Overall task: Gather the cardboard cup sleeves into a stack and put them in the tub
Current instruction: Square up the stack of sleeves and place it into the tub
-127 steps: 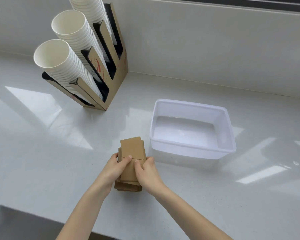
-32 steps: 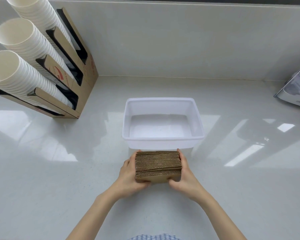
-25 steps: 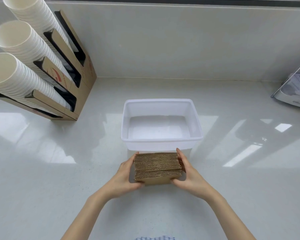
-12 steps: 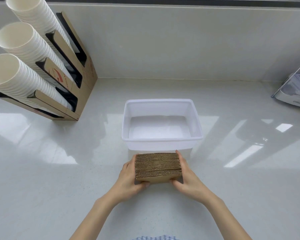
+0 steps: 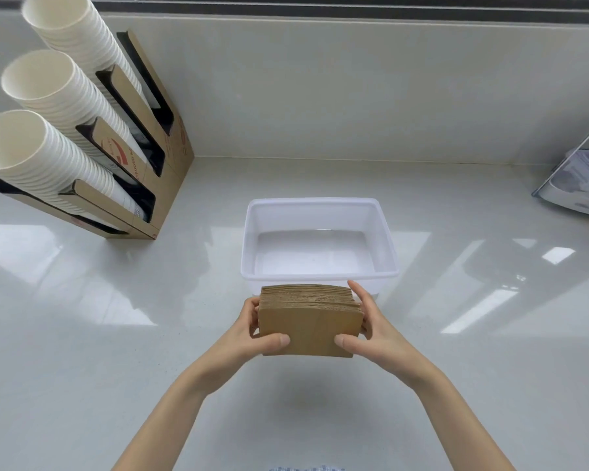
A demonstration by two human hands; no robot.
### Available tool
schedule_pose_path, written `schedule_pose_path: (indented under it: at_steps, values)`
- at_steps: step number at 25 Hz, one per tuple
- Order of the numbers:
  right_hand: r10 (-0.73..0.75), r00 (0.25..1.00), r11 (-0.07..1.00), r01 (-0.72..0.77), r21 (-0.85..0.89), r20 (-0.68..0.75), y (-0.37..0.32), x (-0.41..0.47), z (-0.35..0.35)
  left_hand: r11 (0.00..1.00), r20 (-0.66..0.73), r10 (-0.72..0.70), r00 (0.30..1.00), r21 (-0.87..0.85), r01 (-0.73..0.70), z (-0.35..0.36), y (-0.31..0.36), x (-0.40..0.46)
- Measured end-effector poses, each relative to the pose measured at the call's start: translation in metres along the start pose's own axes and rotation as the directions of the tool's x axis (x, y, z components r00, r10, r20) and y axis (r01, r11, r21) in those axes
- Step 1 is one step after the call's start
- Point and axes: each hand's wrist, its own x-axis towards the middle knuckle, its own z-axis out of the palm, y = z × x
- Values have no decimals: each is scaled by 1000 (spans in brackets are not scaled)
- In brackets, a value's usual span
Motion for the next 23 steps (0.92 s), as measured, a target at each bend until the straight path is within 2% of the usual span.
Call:
schedule_pose_path:
  at_steps: [5, 9, 14, 17, 23]
  values:
    - [-26, 1000, 1000, 26, 6, 16, -16, 3, 0, 982, -8, 55, 998, -179, -55, 0, 8, 7]
    - [-11, 1000, 1000, 10, 17, 20, -27, 7, -2, 972, -86, 87, 993, -213, -104, 3, 18, 15]
    - [1, 999, 1000, 0, -31, 37, -53, 16, -10, 959, -114, 103, 988, -251, -129, -9, 36, 22]
    - [-5, 998, 991, 13, -133, 62, -75, 25, -16, 961, -119, 104, 987, -243, -130, -18, 48, 27]
    - [5, 994, 962, 25, -270, 111, -112, 55, -22, 985, -68, 121, 990, -116, -128, -27, 71, 37]
